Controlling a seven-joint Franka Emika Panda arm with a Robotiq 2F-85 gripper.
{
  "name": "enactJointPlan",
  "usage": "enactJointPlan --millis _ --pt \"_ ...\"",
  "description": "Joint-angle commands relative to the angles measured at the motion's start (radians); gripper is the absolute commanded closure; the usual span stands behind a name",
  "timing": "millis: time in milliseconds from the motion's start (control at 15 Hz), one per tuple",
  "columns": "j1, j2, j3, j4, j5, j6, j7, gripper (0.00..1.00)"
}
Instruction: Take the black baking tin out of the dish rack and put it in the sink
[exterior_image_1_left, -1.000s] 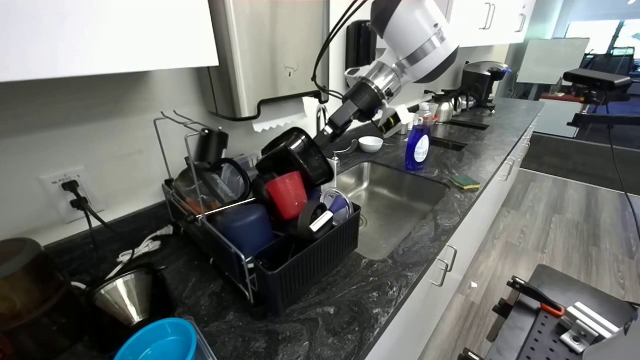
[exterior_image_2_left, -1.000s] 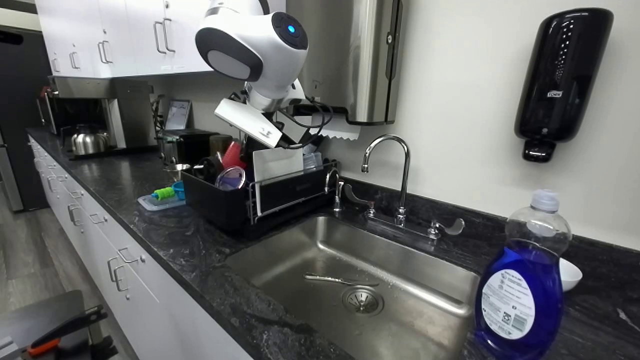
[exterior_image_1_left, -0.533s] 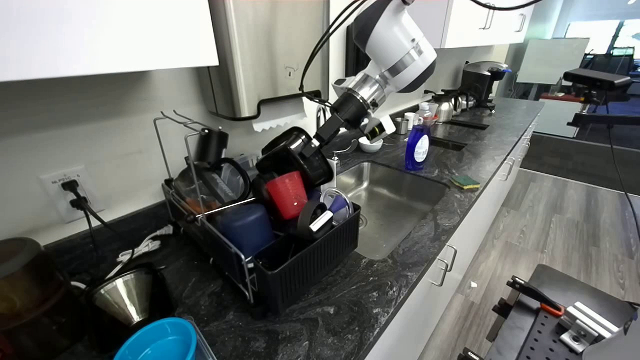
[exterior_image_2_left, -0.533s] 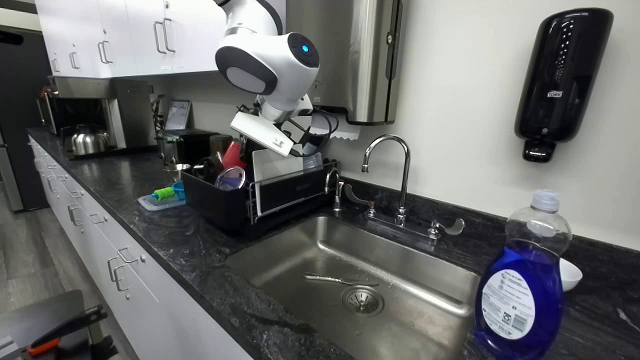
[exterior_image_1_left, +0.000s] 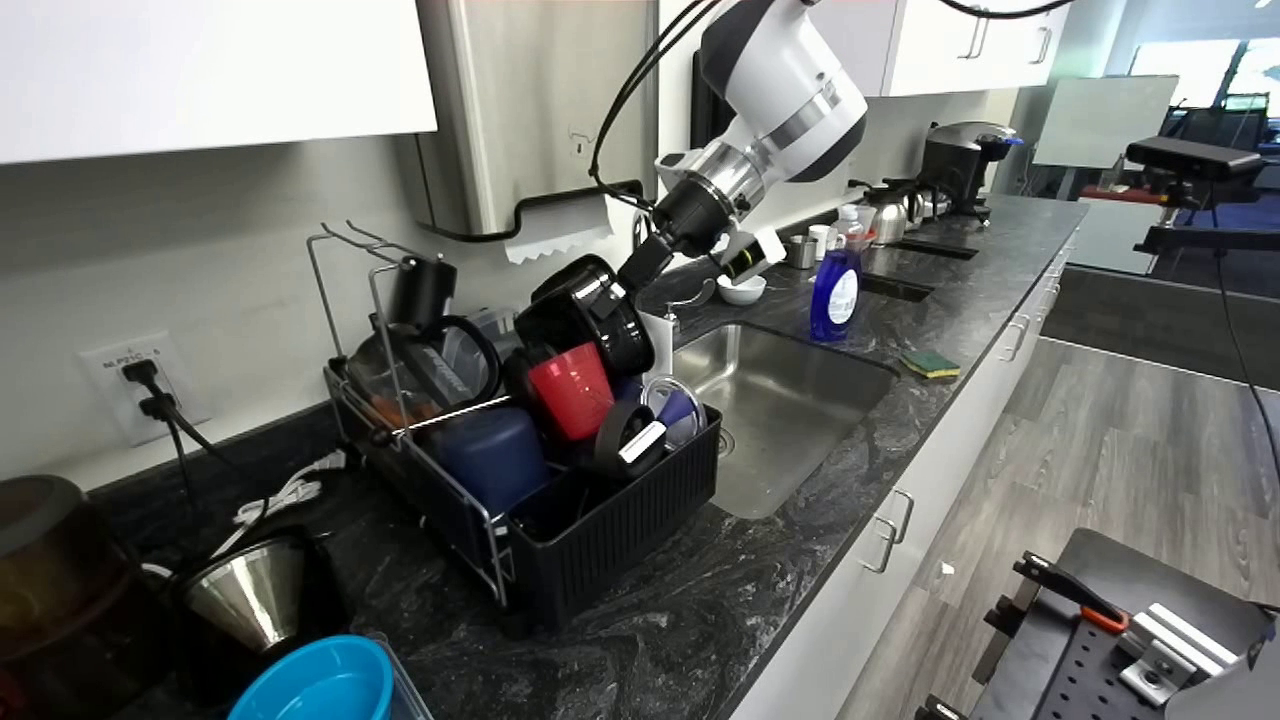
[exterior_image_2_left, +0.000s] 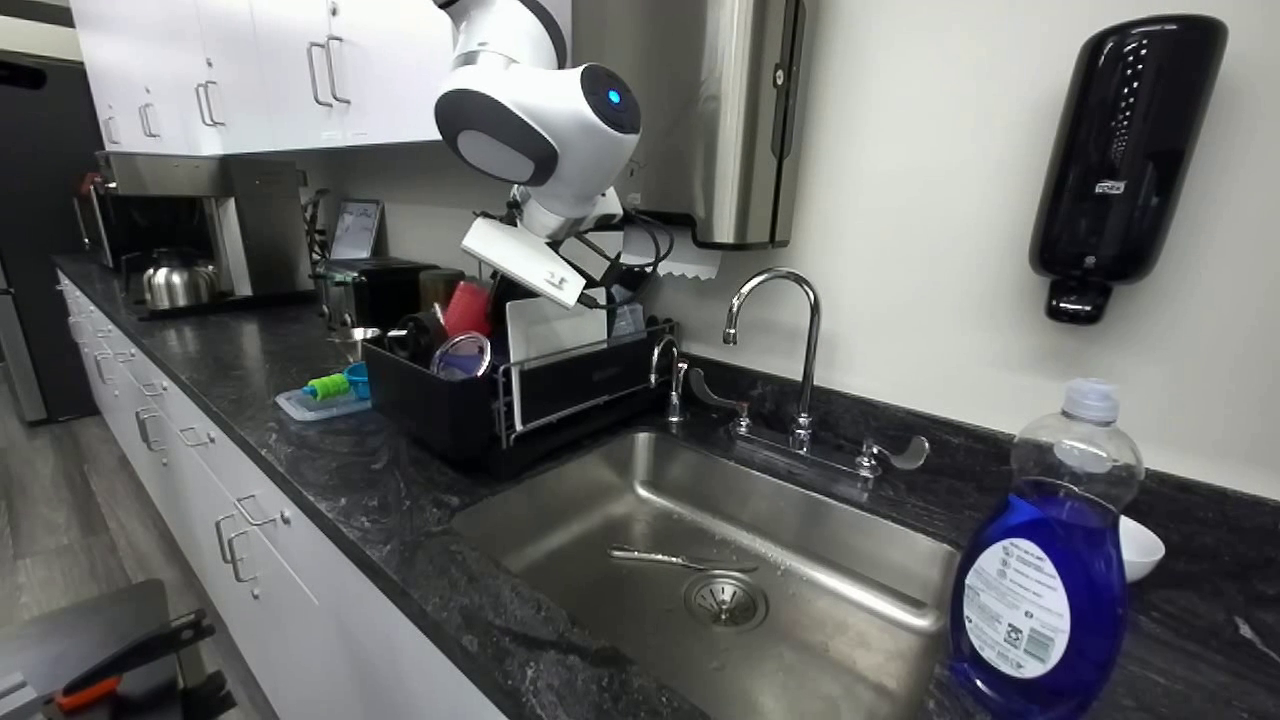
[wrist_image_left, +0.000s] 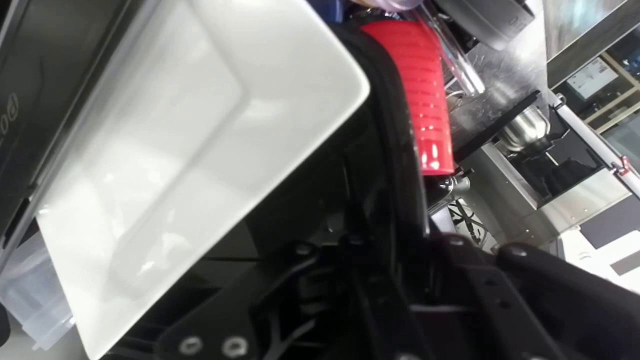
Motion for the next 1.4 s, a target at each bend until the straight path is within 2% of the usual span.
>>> enactJointPlan --millis 0,533,800,1333 --pt "-0.027 -0.002 0.023 0.016 0.000 -0.036 -0.015 0.99" --pt "-0.019 -0.158 0.029 -0.026 -0.006 -0.095 0.019 0.99" --pt "-0.021 -0.250 0.022 -0.059 -0.031 -0.164 0.101 0.99" --pt "-0.026 -0.446 0.015 -0.101 -0.144 -0.267 0.217 0.99"
